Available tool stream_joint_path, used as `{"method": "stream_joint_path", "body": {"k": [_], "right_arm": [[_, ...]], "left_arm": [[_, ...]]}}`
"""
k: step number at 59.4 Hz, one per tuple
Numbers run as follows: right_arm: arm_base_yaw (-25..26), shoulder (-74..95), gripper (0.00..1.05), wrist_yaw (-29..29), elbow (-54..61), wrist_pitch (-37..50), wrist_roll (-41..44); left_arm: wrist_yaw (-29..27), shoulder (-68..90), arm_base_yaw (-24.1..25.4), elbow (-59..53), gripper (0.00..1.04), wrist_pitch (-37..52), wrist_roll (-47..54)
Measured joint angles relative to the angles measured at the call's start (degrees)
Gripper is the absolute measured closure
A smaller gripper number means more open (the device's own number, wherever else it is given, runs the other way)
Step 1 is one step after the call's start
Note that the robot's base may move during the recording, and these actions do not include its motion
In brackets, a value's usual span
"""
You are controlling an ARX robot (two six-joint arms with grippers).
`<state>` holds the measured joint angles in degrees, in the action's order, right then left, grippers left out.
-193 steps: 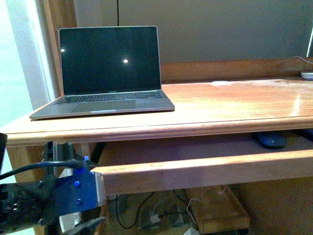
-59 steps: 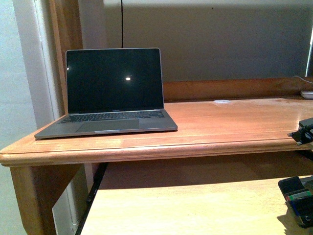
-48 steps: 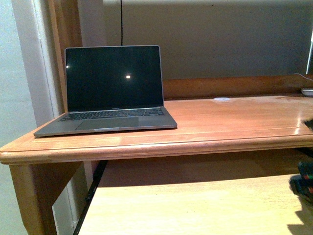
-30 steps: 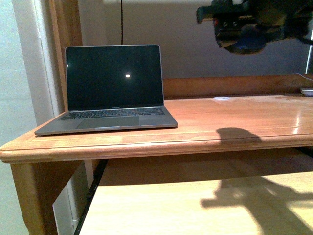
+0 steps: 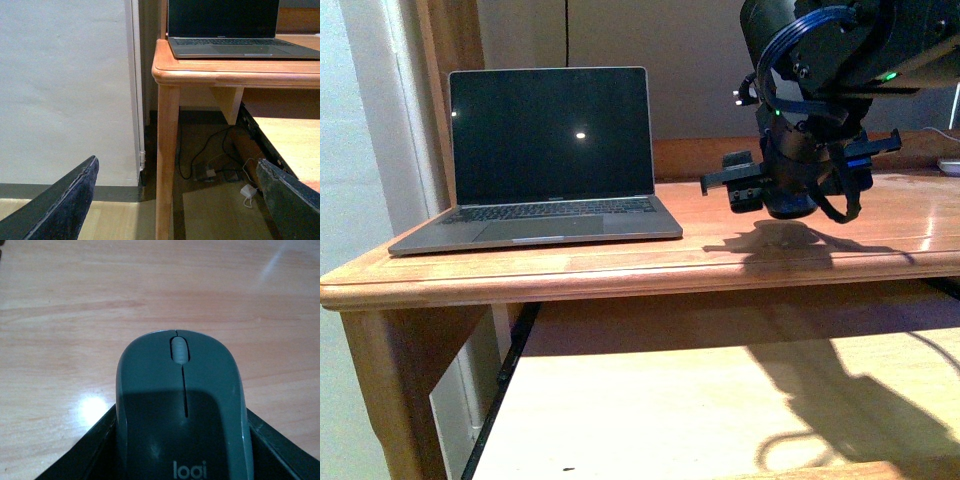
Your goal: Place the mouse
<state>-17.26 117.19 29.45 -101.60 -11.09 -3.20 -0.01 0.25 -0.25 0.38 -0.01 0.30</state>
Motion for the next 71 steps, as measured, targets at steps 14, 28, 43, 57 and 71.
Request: {"method": "stream_joint_path", "body": {"k": [14,28,43,57,71], "right_arm": [[-0.8,-0.1,0.07,-2.3,6.9,8.0,-0.5],[2.6,-7.2,0.07,-6.1,12.6,11.8,-3.3],[12.7,-29.0,0.07,-21.2,33.0,19.9,-2.4],[29.0,-49.5,0.07,-45.2,60.1,21.4,6.3],[44.1,-60.3,0.07,-65.2,76.2,13.4,22.1]], "left_arm": [[0.0,0.0,0.0,0.0,0.08,0.0,0.0],[0.0,0.0,0.0,0.0,0.08,0.0,0.0],[0.0,0.0,0.0,0.0,0.08,0.0,0.0],[0.0,0.0,0.0,0.0,0.08,0.0,0.0],[0.0,0.0,0.0,0.0,0.08,0.0,0.0]]}}
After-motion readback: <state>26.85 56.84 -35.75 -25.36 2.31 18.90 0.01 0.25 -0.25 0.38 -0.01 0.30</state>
